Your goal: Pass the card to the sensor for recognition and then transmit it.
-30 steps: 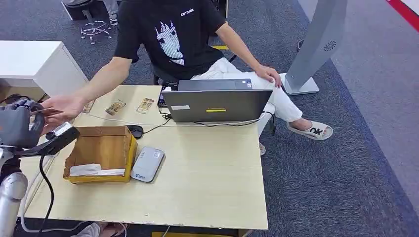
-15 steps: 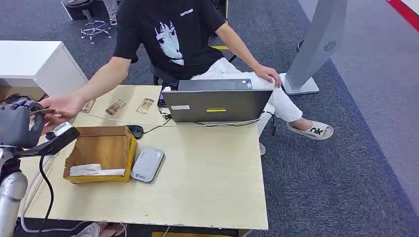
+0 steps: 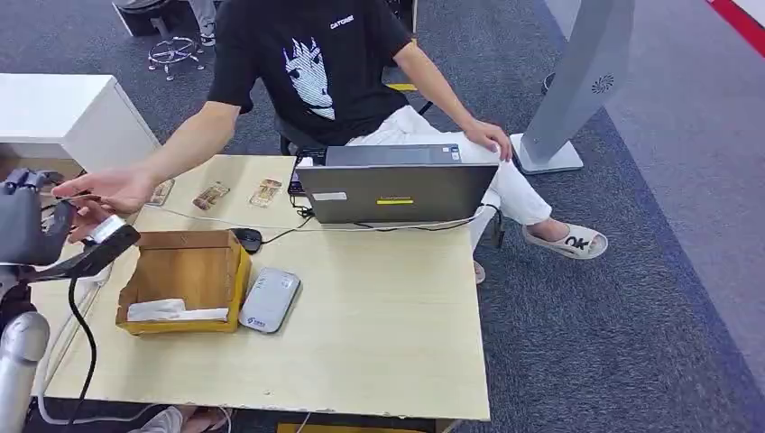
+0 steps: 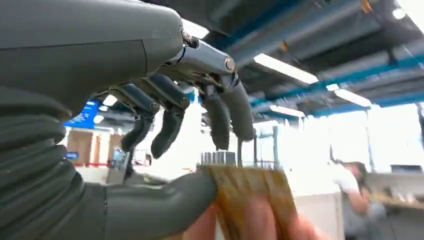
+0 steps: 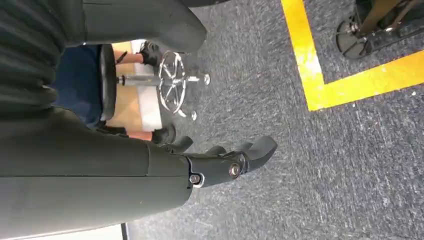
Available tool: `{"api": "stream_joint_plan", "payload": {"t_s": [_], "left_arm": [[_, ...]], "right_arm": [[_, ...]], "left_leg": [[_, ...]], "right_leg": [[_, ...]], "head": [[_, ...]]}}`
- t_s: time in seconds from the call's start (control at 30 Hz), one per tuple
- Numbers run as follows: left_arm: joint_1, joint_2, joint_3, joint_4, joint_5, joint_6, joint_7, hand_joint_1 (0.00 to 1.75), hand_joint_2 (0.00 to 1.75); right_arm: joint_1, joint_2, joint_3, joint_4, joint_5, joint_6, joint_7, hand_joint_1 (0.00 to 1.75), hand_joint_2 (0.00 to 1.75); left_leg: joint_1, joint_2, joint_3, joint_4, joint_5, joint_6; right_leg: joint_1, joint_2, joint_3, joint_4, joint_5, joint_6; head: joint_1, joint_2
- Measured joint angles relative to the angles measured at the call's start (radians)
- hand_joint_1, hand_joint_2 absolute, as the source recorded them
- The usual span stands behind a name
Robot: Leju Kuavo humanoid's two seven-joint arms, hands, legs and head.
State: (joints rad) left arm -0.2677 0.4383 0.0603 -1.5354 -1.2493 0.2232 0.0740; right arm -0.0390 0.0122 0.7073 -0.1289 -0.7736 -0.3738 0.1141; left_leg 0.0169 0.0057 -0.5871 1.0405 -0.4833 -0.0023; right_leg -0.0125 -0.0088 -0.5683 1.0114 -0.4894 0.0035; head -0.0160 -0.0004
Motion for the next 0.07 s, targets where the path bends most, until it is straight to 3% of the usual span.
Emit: {"api": "stream_joint_plan", "payload": {"t_s": [0.07], "left_arm": [[-0.048, 0.02, 0.002, 0.019, 0.009, -0.02, -0.012, 0.0, 1.75]], "right_arm": [[-0.001, -0.005, 0.006, 0.0, -0.001, 0.003, 0.001, 0.0, 1.75]], "left_leg": [[0.0, 0.0, 0.0, 0.0, 0.0, 0.0]], "right_leg": [[0.0, 0.0, 0.0, 0.0, 0.0, 0.0]], "head": [[0.001, 0.0]]}}
